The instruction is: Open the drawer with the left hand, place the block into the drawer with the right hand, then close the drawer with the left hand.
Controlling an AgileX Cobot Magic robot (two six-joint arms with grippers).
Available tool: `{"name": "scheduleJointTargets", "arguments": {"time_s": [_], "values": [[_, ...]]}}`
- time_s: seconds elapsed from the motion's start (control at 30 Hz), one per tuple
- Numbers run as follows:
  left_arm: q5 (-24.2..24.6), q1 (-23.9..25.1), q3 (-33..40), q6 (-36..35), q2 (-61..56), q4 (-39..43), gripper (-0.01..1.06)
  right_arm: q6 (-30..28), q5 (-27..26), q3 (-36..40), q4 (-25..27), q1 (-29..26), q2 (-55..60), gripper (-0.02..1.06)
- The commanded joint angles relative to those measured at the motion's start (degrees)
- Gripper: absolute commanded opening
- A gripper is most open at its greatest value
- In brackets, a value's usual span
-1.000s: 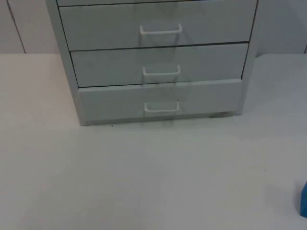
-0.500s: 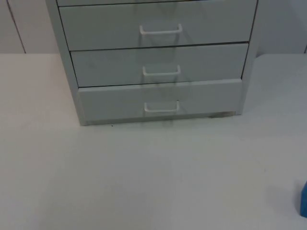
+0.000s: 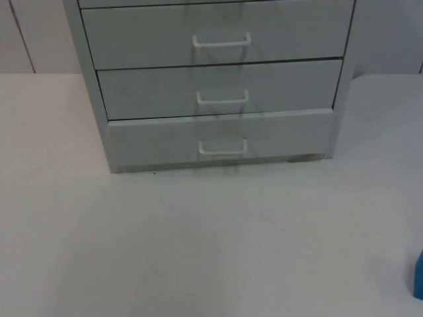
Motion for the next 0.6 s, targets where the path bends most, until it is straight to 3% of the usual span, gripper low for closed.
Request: {"name": "scheduleJointTargets", "arguments": {"time_s": [0.0,0.23,0.57], "values": [[-1.7,-0.2,-0.4,0.0,1.5,-1.0,1.05,0.0,-1.1,-0.3,0.2,-0.2,3.2,1.05],[-2.7,-0.2,-0.4,0.0,3.3,-1.4,1.05,0.0,-1.1,-0.3,0.2,-0.2,9.5,1.05],[-2.6,-0.2,-4.3,5.8,7.6,-4.8,1.05,0.0,-1.7,-0.3,0.2,-0.2,11.2,1.05]]}}
